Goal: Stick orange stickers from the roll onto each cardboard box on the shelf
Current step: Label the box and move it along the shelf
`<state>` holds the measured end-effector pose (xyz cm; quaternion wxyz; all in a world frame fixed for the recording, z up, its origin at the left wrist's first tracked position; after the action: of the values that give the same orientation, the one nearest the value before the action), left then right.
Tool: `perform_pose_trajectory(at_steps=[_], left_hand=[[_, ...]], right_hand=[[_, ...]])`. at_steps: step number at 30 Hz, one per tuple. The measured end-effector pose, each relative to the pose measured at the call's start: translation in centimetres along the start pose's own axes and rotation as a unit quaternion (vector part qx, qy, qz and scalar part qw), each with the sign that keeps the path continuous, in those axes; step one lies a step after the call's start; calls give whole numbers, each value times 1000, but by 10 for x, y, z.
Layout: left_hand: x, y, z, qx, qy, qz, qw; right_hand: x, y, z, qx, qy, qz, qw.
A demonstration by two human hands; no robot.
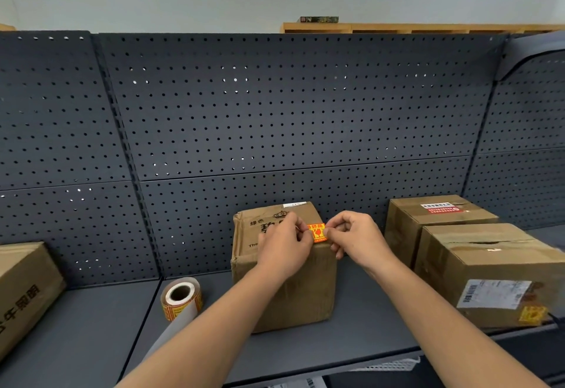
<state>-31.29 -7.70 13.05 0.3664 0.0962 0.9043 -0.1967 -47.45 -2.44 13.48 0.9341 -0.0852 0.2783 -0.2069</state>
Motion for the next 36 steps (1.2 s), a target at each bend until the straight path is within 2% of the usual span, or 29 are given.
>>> perform_pose_trajectory(at_steps=[24,36], left_hand=[[3,-2,1,10,-64,10,998],[7,-14,2,-24,-76,79,994]], right_hand=[[5,-1,-4,1,23,-20,1000],[9,-2,-5,0,53,-50,997]])
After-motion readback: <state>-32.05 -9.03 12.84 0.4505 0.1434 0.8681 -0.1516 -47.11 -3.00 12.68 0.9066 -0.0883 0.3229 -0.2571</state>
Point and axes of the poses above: each hand's wrist, its own y-axis away from the middle knuckle, its own x-axis out of the palm, z = x × y, the point moved 3 cm from there along -y, towards the middle knuckle, and after that the axes turned 2 degrees about y, right-handed, at the moved point
